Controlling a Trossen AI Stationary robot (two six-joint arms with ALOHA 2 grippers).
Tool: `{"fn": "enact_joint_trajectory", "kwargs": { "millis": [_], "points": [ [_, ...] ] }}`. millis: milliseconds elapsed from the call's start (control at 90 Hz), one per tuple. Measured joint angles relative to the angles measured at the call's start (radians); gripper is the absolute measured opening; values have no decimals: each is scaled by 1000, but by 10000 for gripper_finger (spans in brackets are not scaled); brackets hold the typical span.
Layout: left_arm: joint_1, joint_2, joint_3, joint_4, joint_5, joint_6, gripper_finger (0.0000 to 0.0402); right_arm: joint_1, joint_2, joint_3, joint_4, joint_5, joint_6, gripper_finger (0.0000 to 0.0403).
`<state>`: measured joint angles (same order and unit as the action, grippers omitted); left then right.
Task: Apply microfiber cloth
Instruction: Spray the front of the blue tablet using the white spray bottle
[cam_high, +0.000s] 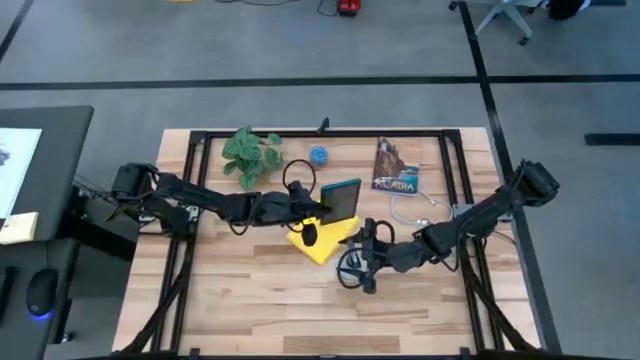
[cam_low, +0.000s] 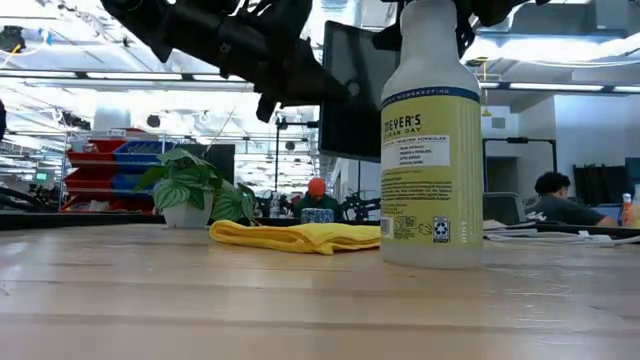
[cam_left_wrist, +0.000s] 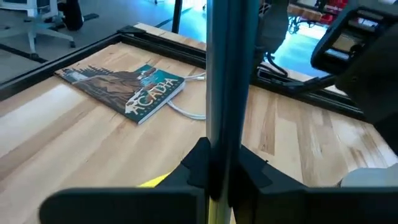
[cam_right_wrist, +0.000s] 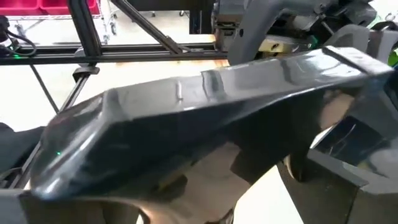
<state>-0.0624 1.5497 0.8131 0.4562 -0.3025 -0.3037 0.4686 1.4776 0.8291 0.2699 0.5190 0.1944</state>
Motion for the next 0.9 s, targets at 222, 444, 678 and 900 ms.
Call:
{"fn": "enact_joint_trajectory", "kwargs": {
  "millis": [222,444,678,900],
  "points": [
    [-5,-50,0,4,-4,43,11,1,0,0,20,0,-21,317],
    [-16,-68,0,-6,-1,57,11,2,0,0,57,1,-59,317],
    [-17,-67,0,-23,-14,41,11,2,0,0,50,2,-37,317],
    [-20,-67,0,-20,-15,30,11,2,0,0,39,2,-18,317]
  ]
}}
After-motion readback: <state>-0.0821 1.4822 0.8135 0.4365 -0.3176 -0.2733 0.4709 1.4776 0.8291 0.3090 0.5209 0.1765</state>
